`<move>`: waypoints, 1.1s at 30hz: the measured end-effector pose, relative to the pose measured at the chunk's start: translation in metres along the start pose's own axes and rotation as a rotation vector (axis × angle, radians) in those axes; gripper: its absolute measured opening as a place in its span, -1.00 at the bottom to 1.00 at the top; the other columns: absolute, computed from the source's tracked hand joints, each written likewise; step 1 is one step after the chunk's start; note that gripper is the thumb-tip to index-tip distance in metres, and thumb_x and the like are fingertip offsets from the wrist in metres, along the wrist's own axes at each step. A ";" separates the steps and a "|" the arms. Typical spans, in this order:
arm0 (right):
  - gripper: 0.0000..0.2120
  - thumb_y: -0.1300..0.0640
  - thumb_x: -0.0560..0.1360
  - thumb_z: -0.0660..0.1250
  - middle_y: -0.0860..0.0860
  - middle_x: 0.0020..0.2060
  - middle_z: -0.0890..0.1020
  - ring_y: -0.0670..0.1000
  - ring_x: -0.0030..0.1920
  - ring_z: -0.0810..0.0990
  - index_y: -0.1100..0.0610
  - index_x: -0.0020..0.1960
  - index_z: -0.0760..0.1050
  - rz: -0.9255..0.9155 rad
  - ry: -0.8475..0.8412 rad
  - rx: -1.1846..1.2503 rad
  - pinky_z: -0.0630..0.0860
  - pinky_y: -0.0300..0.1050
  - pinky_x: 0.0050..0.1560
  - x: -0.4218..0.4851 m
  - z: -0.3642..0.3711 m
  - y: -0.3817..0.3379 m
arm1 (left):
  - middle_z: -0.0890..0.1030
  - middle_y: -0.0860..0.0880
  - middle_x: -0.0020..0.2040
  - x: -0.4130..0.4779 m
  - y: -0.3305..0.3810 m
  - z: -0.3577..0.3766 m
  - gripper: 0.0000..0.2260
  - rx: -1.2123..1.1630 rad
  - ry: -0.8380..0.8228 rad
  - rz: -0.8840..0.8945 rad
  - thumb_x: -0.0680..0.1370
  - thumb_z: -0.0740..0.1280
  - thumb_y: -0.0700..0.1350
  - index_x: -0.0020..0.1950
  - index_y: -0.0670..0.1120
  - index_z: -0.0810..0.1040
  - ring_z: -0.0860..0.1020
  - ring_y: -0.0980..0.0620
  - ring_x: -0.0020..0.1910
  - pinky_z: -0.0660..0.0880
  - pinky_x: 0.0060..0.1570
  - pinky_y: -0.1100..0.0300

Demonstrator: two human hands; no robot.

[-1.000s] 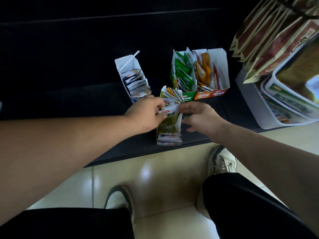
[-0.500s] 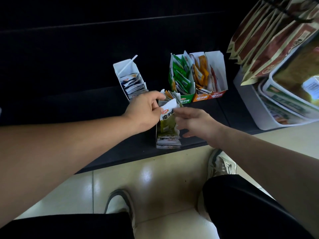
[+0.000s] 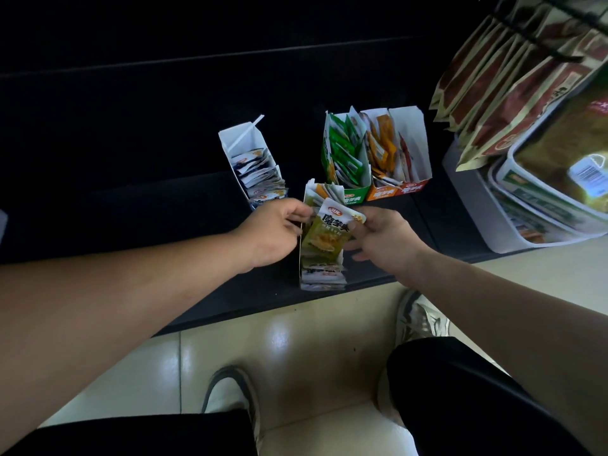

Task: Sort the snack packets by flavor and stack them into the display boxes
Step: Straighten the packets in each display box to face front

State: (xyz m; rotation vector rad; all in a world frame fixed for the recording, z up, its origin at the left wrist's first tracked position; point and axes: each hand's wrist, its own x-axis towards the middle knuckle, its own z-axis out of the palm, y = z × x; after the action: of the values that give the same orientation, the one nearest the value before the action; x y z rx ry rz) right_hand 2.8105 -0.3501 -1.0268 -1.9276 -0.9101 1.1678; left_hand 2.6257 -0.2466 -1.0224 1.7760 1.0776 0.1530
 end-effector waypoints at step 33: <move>-0.80 -0.07 0.57 0.46 0.03 -0.04 0.76 0.03 -0.02 0.75 0.05 0.06 0.68 0.094 -0.017 0.181 0.72 0.07 0.01 0.006 -0.002 0.000 | 0.70 0.04 0.04 0.013 0.004 0.019 -0.92 0.012 0.027 0.130 0.60 0.46 -0.08 -0.05 -0.05 0.73 0.64 0.07 0.08 0.58 0.19 0.13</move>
State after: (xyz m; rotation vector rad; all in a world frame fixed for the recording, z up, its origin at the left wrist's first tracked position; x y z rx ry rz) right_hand 2.8145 -0.3452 -1.0282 -1.8320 -0.7035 1.2777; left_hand 2.6466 -0.2505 -1.0331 1.8600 0.9838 0.2509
